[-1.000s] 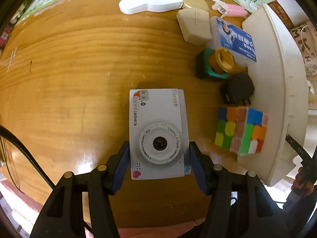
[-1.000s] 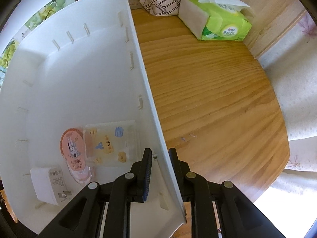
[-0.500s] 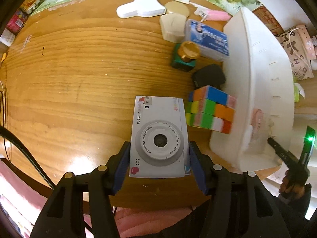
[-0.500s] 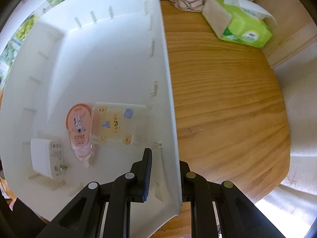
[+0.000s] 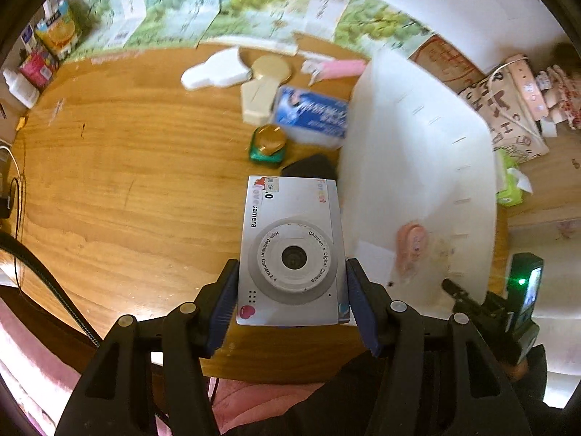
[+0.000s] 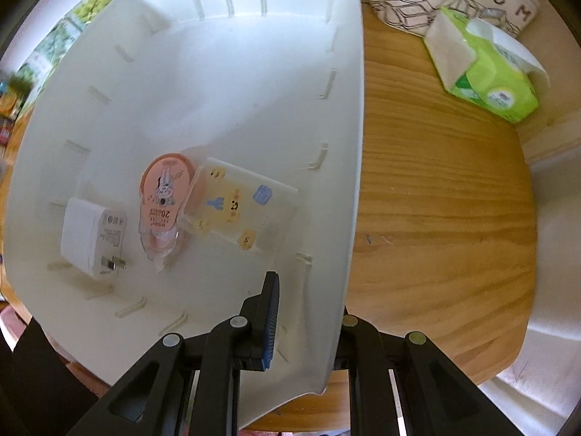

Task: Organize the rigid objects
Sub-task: 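Carry the white lens toy over the tray and open the left gripper, then withdraw the left gripper and move it toward the Rubik's cube, then close the left gripper on the Rubik's cube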

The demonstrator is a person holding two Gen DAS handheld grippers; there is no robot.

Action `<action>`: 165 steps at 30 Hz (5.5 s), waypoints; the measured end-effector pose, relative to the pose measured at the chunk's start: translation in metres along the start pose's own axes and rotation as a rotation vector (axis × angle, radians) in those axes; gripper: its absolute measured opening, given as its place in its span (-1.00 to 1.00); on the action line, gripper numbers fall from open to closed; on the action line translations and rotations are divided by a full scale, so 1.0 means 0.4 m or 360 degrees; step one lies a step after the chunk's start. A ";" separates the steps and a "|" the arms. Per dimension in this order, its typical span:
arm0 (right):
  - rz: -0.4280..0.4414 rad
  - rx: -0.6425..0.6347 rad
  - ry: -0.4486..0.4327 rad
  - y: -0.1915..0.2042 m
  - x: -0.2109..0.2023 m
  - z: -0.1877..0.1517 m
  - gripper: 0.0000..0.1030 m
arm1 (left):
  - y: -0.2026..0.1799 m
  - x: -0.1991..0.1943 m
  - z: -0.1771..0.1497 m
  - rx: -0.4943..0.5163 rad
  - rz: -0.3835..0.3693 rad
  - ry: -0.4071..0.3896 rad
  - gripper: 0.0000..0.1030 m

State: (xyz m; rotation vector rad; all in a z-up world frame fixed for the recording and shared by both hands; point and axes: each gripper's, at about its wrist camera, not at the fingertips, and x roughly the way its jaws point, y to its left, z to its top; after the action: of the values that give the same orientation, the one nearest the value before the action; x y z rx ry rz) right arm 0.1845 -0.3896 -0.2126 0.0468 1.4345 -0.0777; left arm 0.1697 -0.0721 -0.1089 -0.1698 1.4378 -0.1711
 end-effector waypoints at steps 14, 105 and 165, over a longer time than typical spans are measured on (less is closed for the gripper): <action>0.0045 -0.0303 -0.0002 0.002 0.024 0.050 -0.74 | -0.147 -0.008 0.013 0.0011 -0.0075 -0.0141 0.18; 0.0172 0.0842 -0.0178 -0.157 0.073 -0.067 -0.81 | 0.049 0.155 0.052 0.1090 -0.0095 -0.0038 0.40; 0.0004 0.0886 -0.0018 -0.095 0.046 -0.043 -0.71 | -0.077 0.290 0.018 0.2768 -0.0415 0.0037 0.16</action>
State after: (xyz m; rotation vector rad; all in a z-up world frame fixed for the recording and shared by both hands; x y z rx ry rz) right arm 0.1668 -0.4267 -0.2327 0.5039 1.3646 -0.4728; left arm 0.1909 -0.1274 -0.2136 1.0664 0.8585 -1.5258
